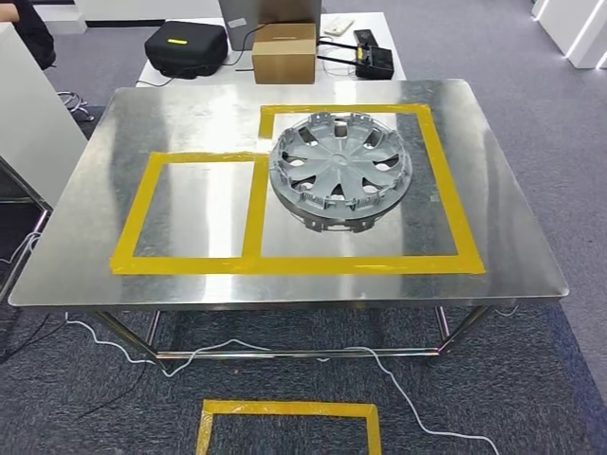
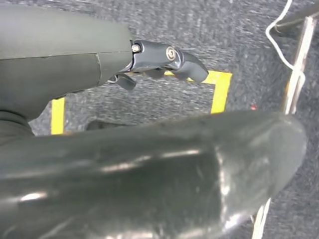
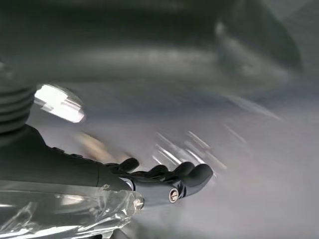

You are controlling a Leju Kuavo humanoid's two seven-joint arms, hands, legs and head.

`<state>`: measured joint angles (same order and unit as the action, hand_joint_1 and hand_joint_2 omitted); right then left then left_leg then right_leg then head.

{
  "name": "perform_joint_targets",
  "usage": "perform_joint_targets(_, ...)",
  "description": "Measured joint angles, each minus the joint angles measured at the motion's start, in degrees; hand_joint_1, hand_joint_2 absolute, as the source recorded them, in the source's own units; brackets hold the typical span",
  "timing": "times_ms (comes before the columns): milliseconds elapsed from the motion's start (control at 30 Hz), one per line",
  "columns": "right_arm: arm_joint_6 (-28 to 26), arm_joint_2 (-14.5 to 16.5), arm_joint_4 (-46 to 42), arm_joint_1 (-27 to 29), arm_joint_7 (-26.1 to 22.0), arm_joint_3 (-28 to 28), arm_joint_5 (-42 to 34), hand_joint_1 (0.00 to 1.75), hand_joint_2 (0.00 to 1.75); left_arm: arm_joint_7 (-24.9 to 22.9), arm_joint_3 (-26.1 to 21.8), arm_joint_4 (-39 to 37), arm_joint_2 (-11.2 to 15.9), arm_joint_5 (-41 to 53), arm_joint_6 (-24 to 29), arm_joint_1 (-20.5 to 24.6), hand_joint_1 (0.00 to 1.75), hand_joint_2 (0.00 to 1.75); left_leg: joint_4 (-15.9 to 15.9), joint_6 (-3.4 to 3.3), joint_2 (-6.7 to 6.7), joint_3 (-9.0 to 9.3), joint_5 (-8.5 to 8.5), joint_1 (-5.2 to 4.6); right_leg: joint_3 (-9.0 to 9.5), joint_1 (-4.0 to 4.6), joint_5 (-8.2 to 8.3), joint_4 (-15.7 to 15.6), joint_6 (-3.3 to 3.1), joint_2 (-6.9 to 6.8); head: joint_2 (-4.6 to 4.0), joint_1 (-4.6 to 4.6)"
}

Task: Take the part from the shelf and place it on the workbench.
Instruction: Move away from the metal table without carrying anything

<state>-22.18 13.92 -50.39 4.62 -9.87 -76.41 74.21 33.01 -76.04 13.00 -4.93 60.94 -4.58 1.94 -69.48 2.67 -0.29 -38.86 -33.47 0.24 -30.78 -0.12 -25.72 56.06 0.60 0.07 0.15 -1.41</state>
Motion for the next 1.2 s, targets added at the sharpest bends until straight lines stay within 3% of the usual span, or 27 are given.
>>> perform_joint_targets(33, 0.6, -0.5, 4.4, -0.7, 3.5, -1.3, 1.5, 0.0, 0.0, -0.1, 0.0, 0.0, 0.0, 0.2, 0.0, 0.0, 0.0, 0.0, -1.9, 0.11, 0.0, 0.06, -0.38, 0.0, -0.84, 0.0, 0.61, 0.1, 0.05, -0.01, 0.0, 0.01)
perform_joint_targets(67, 1.4, -0.9, 8.3, -1.3, 6.5, -2.3, 2.6, 0.0, 0.0, -0.1, 0.0, 0.0, 0.1, 0.4, 0.0, 0.0, 0.0, 0.0, -1.9, 0.15, 0.0, 1.07, 0.4, 0.01, -1.67, -0.02, 1.19, 0.1, 0.14, -0.01, 0.0, 0.01)
perform_joint_targets(133, 4.0, -1.5, 14.9, -2.4, 11.1, -3.6, 4.3, 0.0, 0.0, -0.4, 0.0, 0.0, 0.2, 0.9, -0.1, 0.2, 0.0, 0.0, 3.9, 0.1, 0.01, 6.04, 3.18, 0.02, -3.02, -0.04, 2.21, 0.3, 0.46, 0.05, 0.0, 0.03)
perform_joint_targets(200, 7.2, -1.9, 20.0, -3.4, 14.3, -4.3, 5.1, 0.0, 0.0, -0.8, 0.0, 0.0, 0.3, 1.4, -0.2, 0.5, 0.0, 0.0, 11.8, -0.29, -0.06, 11.72, 4.14, -0.02, -3.93, 0.12, 3.1, 0.6, 0.97, 0.12, 0.01, 0.04)
perform_joint_targets(267, 9.4, -2.1, 23.9, -4.3, 16.6, -5.1, 5.0, 0.0, 0.0, -1.1, 0.0, 0.0, 0.3, 1.8, -0.2, 0.8, 0.0, 0.0, 15.3, -1.05, -0.15, 13.72, 3.93, -0.23, -4.4, 0.22, 4.03, 0.8, 1.51, 0.12, 0.01, 0.02)
perform_joint_targets(333, 10.7, -2.1, 26.8, -4.9, 18.3, -6.1, 4.1, 0.0, 0.0, -1.5, 0.0, 0.0, 0.3, 2.2, -0.2, 0.9, 0.0, 0.0, 15.3, -2.05, -0.02, 13.02, 4.55, -0.28, -4.75, 0.07, 4.39, 0.9, 2.05, 0.13, 0.0, -0.01)
perform_joint_targets(367, 11.3, -2.0, 28.1, -5.2, 18.9, -6.6, 3.5, 0.0, 0.0, -1.6, 0.0, 0.0, 0.4, 2.4, -0.2, 0.9, 0.0, 0.0, 15.3, -2.58, 0.1, 12.55, 5.08, -0.24, -5.23, -0.01, 3.22, 1.8, 2.32, 0.14, 0.0, -0.11)
perform_joint_targets(400, 11.9, -2.0, 29.3, -5.4, 19.3, -7.1, 3.0, 0.0, 0.0, -1.8, 0.0, 0.0, 0.4, 2.6, -0.2, 0.9, 0.0, 0.0, 15.3, -3.03, 0.22, 11.92, 5.7, -0.16, -6.02, -0.06, 0.99, 3.8, 2.58, 0.14, 0.0, -0.21)
perform_joint_targets(467, 12.7, -2.0, 31.2, -5.9, 19.6, -7.9, 2.4, 0.0, 0.0, -1.9, 0.0, 0.0, 0.5, 2.8, -0.2, 1.0, 0.0, 0.0, 15.3, -3.44, 0.33, 10.41, 6.96, -0.17, -8.12, -0.11, -4.94, 10.8, 2.96, 0.1, 0.0, -0.45)
perform_joint_targets(500, 12.9, -2.0, 31.8, -6.2, 19.7, -8.2, 2.2, 0.0, 0.0, -2.0, 0.0, 0.0, 0.6, 2.8, -0.2, 1.0, 0.0, 0.0, 15.3, -3.44, 0.37, 9.59, 7.6, -0.21, -8.89, -0.12, -6.95, 14.6, 3.08, 0.09, 0.0, -0.46)
perform_joint_targets(533, 13.2, -2.0, 32.4, -6.4, 19.8, -8.5, 2.0, 0.0, 0.0, -2.0, 0.0, 0.0, 0.6, 3.0, -0.2, 1.0, 0.0, 0.0, 15.3, -3.4, 0.41, 8.76, 8.24, -0.24, -8.99, -0.12, -7.6, 17.1, 3.13, 0.09, 0.0, -0.46)
perform_joint_targets(567, 13.6, -2.0, 33.0, -6.6, 19.9, -8.8, 1.7, 0.0, 0.0, -2.1, 0.0, 0.0, 0.6, 3.1, -0.2, 0.9, 0.0, 0.0, 15.2, -3.32, 0.45, 7.91, 8.87, -0.26, -8.13, -0.12, -7.0, 17.8, 3.13, 0.09, 0.0, -0.46)
perform_joint_targets(600, 14.0, -1.9, 33.5, -6.8, 19.8, -9.1, 1.4, 0.0, 0.0, -2.1, 0.1, 0.0, 0.6, 3.3, -0.2, 0.9, 0.0, 0.0, 15.1, -3.19, 0.45, 7.09, 9.46, -0.26, -6.17, -0.12, -5.51, 16.3, 3.05, 0.09, 0.0, -0.46)
perform_joint_targets(667, 15.0, -1.8, 34.2, -7.3, 19.4, -9.6, 1.1, 0.0, 0.0, -2.2, 0.1, 0.0, 0.6, 3.6, -0.2, 0.9, 0.0, 0.0, 14.8, -2.73, 0.41, 5.78, 10.49, -0.3, 0.16, -0.11, -3.24, 8.5, 2.79, 0.1, 0.0, -0.49)
perform_joint_targets(733, 15.8, -1.6, 34.8, -7.8, 18.8, -9.7, 1.2, 0.0, 0.0, -2.2, 0.2, 0.0, 0.6, 3.8, -0.2, 1.0, 0.0, 0.0, 14.5, -2.14, 0.41, 5.04, 11.39, -0.44, 5.03, -0.03, -3.67, 0.9, 2.48, 0.16, 0.0, -0.4)
perform_joint_targets(767, 16.0, -1.6, 35.0, -7.9, 18.6, -9.8, 1.2, 0.0, 0.0, -2.2, 0.2, 0.0, 0.6, 3.8, -0.2, 1.0, 0.0, 0.0, 14.4, -1.84, 0.43, 4.84, 11.83, -0.47, 5.84, 0.08, -4.15, -0.7, 2.3, 0.2, 0.01, -0.36)
perform_joint_targets(833, 16.3, -1.5, 35.4, -7.9, 18.2, -9.9, 1.3, 0.0, 0.0, -2.2, 0.2, 0.0, 0.7, 3.9, -0.2, 1.0, 0.0, 0.0, 14.2, -1.23, 0.43, 4.51, 12.28, -0.39, 5.15, 0.09, -3.69, -0.8, 1.52, 0.11, 0.01, -0.32)
perform_joint_targets(867, 16.5, -1.5, 35.5, -7.9, 18.0, -10.0, 1.3, 0.0, 0.0, -2.2, 0.2, 0.0, 0.7, 3.9, -0.2, 0.9, 0.0, 0.0, 13.6, -0.9, 0.41, 4.14, 11.39, -0.33, 4.66, 0.05, -3.25, -0.7, 0.96, 0.0, 0.01, -0.28)
perform_joint_targets(933, 16.8, -1.5, 35.6, -7.9, 17.5, -10.0, 1.4, 0.0, 0.0, -2.2, 0.2, 0.0, 0.6, 4.0, -0.3, 0.8, 0.0, 0.0, 9.3, -0.35, 0.38, 2.52, 6.59, -0.22, 3.49, -0.08, -2.06, -0.8, 0.02, -0.22, 0.0, -0.09)
perform_joint_targets(1000, 17.1, -1.5, 35.6, -7.9, 17.1, -10.0, 1.6, 0.0, 0.0, -2.2, 0.2, 0.0, 0.5, 4.1, -0.3, 0.9, 0.0, 0.0, 1.7, -0.01, 0.38, 0.33, 1.28, -0.19, 1.96, -0.02, -0.74, -0.7, -0.27, -0.25, 0.0, 0.06)
perform_joint_targets(1033, 17.3, -1.5, 35.6, -7.9, 17.0, -10.0, 1.6, 0.0, 0.0, -2.2, 0.2, 0.0, 0.5, 4.1, -0.4, 0.9, 0.0, 0.0, -1.2, 0.08, 0.38, -0.16, 0.28, -0.19, 1.14, 0.0, -0.09, -0.6, -0.26, -0.25, 0.0, 0.08)
perform_joint_targets(1067, 17.6, -1.5, 35.6, -7.8, 16.8, -10.0, 1.6, 0.0, 0.0, -2.1, 0.2, 0.0, 0.5, 4.2, -0.4, 0.9, 0.0, 0.0, -2.5, 0.12, 0.38, 0.15, 0.6, -0.18, 0.23, 0.0, 0.51, -0.5, -0.19, -0.26, 0.0, 0.09)
perform_joint_targets(1100, 17.9, -1.5, 35.6, -7.8, 16.5, -10.0, 1.5, 0.0, 0.0, -2.0, 0.2, 0.0, 0.5, 4.3, -0.6, 1.0, 0.0, 0.0, -1.8, 0.11, 0.38, 1.49, 1.93, -0.14, -0.62, -0.02, 1.06, -0.4, -0.05, -0.26, 0.0, 0.09)
perform_joint_targets(1133, 18.3, -1.5, 35.6, -7.8, 16.0, -10.0, 1.3, 0.0, 0.0, -1.9, 0.2, 0.0, 0.5, 4.4, -0.7, 1.0, 0.0, 0.0, 1.0, 0.1, 0.38, 3.81, 3.57, -0.08, -1.4, -0.05, 1.53, -0.2, 0.14, -0.26, 0.0, 0.09)
perform_joint_targets(1200, 19.1, -1.5, 35.7, -7.8, 14.6, -10.0, 1.4, 0.0, 0.0, -1.5, 0.3, 0.0, 0.4, 4.7, -1.0, 1.0, 0.0, 0.0, 9.3, -0.06, 0.33, 9.91, 5.17, 0.04, -2.76, 0.08, 2.32, 0.4, 0.7, -0.24, 0.0, 0.16)
